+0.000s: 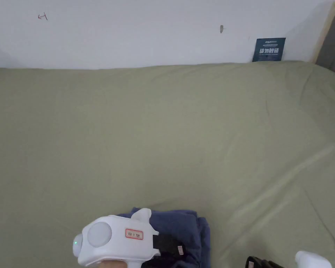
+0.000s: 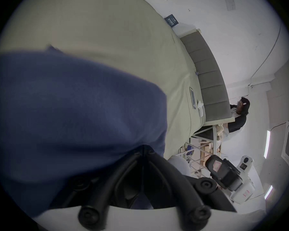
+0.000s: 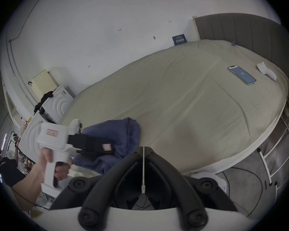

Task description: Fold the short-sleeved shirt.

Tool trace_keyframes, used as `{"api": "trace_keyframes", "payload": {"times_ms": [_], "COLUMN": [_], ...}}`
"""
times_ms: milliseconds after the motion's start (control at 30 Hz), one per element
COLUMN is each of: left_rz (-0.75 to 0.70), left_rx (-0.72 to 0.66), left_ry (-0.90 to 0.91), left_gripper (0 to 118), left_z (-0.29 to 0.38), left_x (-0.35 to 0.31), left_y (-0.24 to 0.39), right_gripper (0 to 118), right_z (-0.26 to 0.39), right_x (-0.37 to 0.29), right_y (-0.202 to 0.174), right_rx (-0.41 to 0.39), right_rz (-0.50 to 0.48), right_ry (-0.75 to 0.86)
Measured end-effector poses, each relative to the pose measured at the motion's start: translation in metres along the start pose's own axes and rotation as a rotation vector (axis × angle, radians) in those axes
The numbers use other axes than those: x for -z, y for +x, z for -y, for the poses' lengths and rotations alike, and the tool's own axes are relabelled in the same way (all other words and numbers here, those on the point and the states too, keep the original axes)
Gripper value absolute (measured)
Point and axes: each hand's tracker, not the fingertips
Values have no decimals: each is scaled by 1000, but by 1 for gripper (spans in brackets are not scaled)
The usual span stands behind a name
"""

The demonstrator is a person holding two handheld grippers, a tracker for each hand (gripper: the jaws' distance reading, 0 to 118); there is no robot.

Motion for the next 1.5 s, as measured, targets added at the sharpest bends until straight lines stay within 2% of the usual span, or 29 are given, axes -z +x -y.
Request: {"api": "trace_keyframes", "payload": {"times_ms": [100,167,300,367,433,533,567,600,633,667,700,733,767,800,867,933,967,1000,1033,1067,1100,1133,1167,1200,1267,1367,1500], "left_rz": [-1,-24,-119,-167,-224,-279,-257,-233,-192,-137,-70,-23,2,51,82,170,250,324,323,222,138,112,224,269,186,162,10], "left_rx": [0,78,111,115,105,46,42,33,28,9,-7,-29,-46,-28,-68,-32,-63,-119,-141,-127,-98,-95,-173,-184,-92,-83,-65], "left_ry": [-1,25,124,167,188,194,180,168,154,145,128,111,91,127,86,105,92,72,53,66,74,78,81,80,90,108,187], "left_gripper": [1,1,1,1,1,1,3,10,23,33,33,71,118,118,118,117,114,104,88,51,29,29,29,28,26,25,25], "left_z": [-6,-8,-15,-13,-13,-15,-18,-18,-18,-18,-19,-20,-21,-22,-23,-24,-24,-24,-24,-22,-20,-20,-20,-21,-24,-34,-57], "left_x": [-15,-47,-123,-153,-169,-176,-172,-170,-166,-162,-156,-147,-136,-135,-117,-112,-104,-94,-86,-79,-74,-72,-76,-80,-99,-131,-212], "left_y": [9,18,11,0,-18,-46,-56,-63,-68,-73,-78,-82,-85,-90,-100,-100,-96,-98,-99,-99,-103,-109,-114,-110,-108,-109,-141], "right_gripper": [4,4,4,4,4,4,4,4,4,4,4,4,4,4,4,4,4,4,4,4,4,4,4,4,4,4,4], "right_z": [-5,-10,-23,-27,-24,-19,-21,-24,-26,-28,-30,-30,-30,-29,-26,-23,-22,-22,-22,-22,-22,-23,-25,-28,-36,-51,-71], "right_x": [12,26,77,111,145,188,195,201,205,206,207,207,207,208,206,209,210,209,209,209,209,208,205,200,188,172,162], "right_y": [-10,-20,-45,-54,-54,-29,-11,3,14,21,27,34,37,38,35,37,39,38,39,39,38,39,35,30,14,-11,-35], "right_rx": [-35,-41,-34,-8,16,75,157,257,307,300,293,305,309,311,315,351,369,380,379,382,391,393,374,350,264,162,54], "right_rz": [-17,-48,-258,-337,-456,-499,-570,-641,-668,-668,-679,-693,-689,-691,-698,-713,-721,-733,-733,-734,-735,-734,-704,-695,-638,-602,-573], "right_ry": [-42,-66,-205,-309,-400,-524,-547,-582,-603,-601,-596,-603,-603,-600,-595,-592,-593,-592,-594,-593,-591,-591,-585,-578,-543,-494,-422]}}
